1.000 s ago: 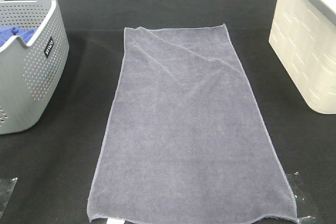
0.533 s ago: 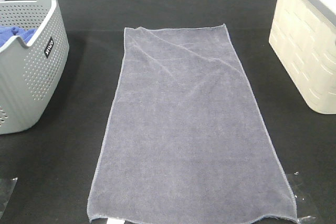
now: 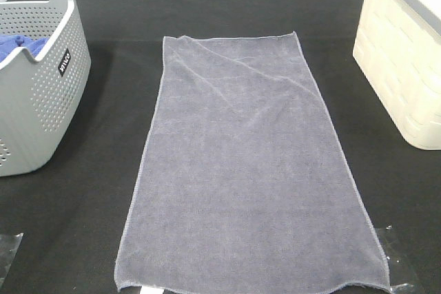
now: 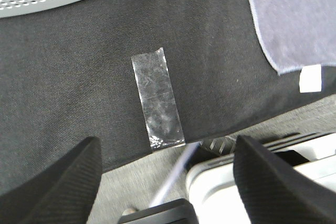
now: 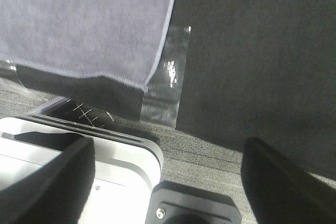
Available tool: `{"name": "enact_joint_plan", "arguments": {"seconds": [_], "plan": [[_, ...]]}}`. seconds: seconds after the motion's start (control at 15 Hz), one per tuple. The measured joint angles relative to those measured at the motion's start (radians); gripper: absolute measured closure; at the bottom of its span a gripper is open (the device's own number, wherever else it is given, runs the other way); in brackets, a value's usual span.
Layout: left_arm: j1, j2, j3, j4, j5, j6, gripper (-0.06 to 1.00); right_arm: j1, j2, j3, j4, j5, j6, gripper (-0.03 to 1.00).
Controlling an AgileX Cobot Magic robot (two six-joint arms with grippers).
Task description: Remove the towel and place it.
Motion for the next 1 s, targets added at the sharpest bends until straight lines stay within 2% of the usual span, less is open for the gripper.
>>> {"name": "enact_joint_plan", "arguments": {"seconds": [0.13, 0.27, 0.4, 0.67, 1.0], "plan": [[0.000, -0.166, 0.058, -0.005, 0.002, 0.074, 0.27, 0.000, -0.148, 0.102, 0.000, -0.026, -0.041, 0.24], [0.000, -0.256, 0.084, -0.010, -0.013, 0.112, 0.27, 0.000, -0.252, 0.139, 0.001, -0.058, -0.088, 0.24], [0.000, -0.315, 0.119, -0.036, -0.061, 0.152, 0.27, 0.000, -0.339, 0.161, 0.013, -0.129, -0.104, 0.24], [0.000, -0.333, 0.205, -0.133, -0.151, 0.296, 0.27, 0.000, -0.428, 0.176, 0.017, -0.148, -0.128, 0.24], [0.000, -0.333, 0.205, -0.162, -0.153, 0.318, 0.27, 0.000, -0.433, 0.176, 0.021, -0.149, -0.130, 0.24]]}}
